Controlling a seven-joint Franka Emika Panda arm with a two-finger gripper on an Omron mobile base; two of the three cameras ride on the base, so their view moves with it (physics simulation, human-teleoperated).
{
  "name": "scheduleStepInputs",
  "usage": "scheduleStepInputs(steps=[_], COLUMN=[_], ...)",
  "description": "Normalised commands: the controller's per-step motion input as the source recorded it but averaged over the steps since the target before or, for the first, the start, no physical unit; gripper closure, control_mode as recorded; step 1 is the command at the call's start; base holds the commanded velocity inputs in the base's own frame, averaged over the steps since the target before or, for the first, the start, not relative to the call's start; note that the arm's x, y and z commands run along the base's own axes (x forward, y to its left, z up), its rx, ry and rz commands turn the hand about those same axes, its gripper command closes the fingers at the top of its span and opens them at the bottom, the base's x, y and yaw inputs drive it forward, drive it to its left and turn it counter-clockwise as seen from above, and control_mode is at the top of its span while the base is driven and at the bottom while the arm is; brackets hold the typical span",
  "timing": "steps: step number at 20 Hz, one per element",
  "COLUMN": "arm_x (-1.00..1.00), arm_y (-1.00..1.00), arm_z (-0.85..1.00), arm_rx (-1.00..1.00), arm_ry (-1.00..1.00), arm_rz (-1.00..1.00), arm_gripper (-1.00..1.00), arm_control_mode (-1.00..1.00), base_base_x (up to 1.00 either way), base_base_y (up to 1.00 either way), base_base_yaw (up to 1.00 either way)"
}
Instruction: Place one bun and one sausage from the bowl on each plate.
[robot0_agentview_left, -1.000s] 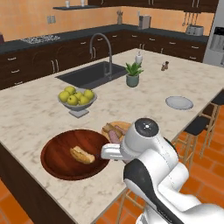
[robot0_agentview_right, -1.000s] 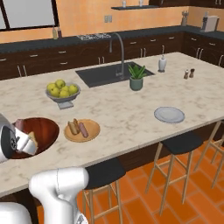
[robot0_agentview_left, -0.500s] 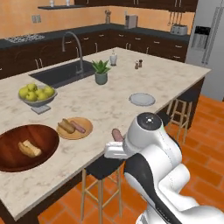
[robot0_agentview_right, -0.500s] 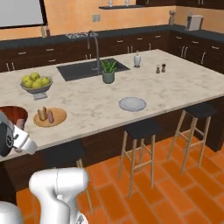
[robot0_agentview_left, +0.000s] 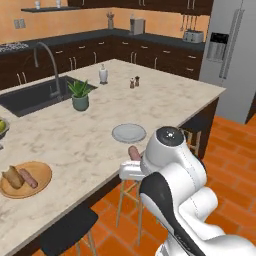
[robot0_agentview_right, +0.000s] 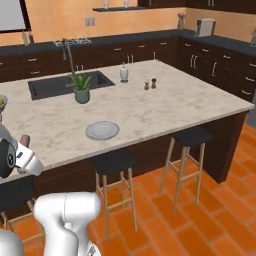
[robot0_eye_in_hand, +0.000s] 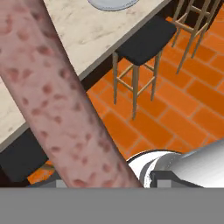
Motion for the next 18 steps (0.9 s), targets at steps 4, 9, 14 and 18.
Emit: scheduleStepInputs(steps=[4, 9, 14, 18], arm_x=[0.0, 0.0, 0.6, 1.0], arm_y=[0.0, 0.0, 0.02, 0.56], arm_z=[0.0, 0.0, 0.0, 0.04], arm_rx=[0.0, 0.0, 0.03, 0.02], arm_ry=[0.0, 0.0, 0.04, 0.18], arm_rz=[0.0, 0.0, 0.04, -0.02], arm_gripper=[1.0, 1.0, 1.0, 1.0], arm_control_mode=[1.0, 1.0, -1.0, -1.0], base_base_x=[0.5, 0.81, 0.39, 0.0], base_base_y=[-1.0, -0.86, -0.03, 0.0], base_base_yaw=[-0.03, 0.17, 0.08, 0.0])
